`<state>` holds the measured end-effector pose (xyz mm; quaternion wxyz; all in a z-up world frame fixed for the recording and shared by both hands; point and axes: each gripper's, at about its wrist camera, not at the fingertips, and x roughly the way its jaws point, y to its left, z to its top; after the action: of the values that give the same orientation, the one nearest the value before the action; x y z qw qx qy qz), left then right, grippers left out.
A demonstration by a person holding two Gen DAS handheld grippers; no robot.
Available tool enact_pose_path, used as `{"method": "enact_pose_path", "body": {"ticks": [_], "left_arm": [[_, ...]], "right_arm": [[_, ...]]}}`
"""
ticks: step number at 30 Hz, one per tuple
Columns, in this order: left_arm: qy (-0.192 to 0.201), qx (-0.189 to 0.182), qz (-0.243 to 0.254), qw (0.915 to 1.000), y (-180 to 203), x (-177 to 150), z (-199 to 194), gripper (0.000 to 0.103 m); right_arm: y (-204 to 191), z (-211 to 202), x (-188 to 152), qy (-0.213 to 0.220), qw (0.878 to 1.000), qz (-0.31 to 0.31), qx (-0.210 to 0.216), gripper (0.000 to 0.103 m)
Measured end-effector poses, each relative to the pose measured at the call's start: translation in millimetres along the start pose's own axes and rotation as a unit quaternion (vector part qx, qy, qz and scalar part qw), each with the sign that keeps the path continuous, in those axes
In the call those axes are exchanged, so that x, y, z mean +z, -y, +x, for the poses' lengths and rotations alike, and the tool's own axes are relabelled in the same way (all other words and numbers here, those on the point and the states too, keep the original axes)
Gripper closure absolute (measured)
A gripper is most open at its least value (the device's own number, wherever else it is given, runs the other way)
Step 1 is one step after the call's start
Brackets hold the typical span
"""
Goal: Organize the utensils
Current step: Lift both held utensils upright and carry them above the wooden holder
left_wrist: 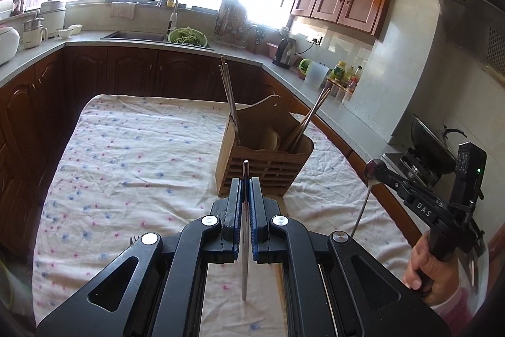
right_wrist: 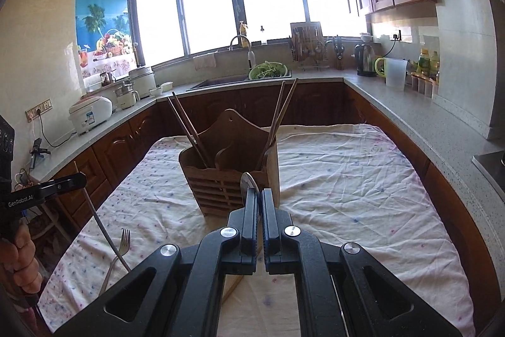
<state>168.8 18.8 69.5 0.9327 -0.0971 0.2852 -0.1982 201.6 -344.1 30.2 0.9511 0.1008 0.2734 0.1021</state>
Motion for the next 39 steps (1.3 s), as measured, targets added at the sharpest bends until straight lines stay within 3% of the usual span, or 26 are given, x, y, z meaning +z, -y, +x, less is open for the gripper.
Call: {"method": "enact_pose_path", "body": {"ticks": [13,23,31,39], "left_arm": [[0.031,-0.009,0.012,0.9994,7,39,4,0.099],[0.087,-0.019,0.031,0.9955,18,103,15,0.099],[0.116,-0.01,0.036,0.9925,22,152,47,0.099],[0.122,0.005,0.011,0.9925,5,147,87,0.099]], "right_arm": [[7,15,27,0.039,0.999,0.005,-0.015,0.1],[11,39,77,0.092,0.995,0.001,-0.035,0.1],[-3,63,113,0.146,0.986,-0.043,-0.068,0.101],[-14,100,102,0.149,0.981,-0.085,-0.09,0.1]]}}
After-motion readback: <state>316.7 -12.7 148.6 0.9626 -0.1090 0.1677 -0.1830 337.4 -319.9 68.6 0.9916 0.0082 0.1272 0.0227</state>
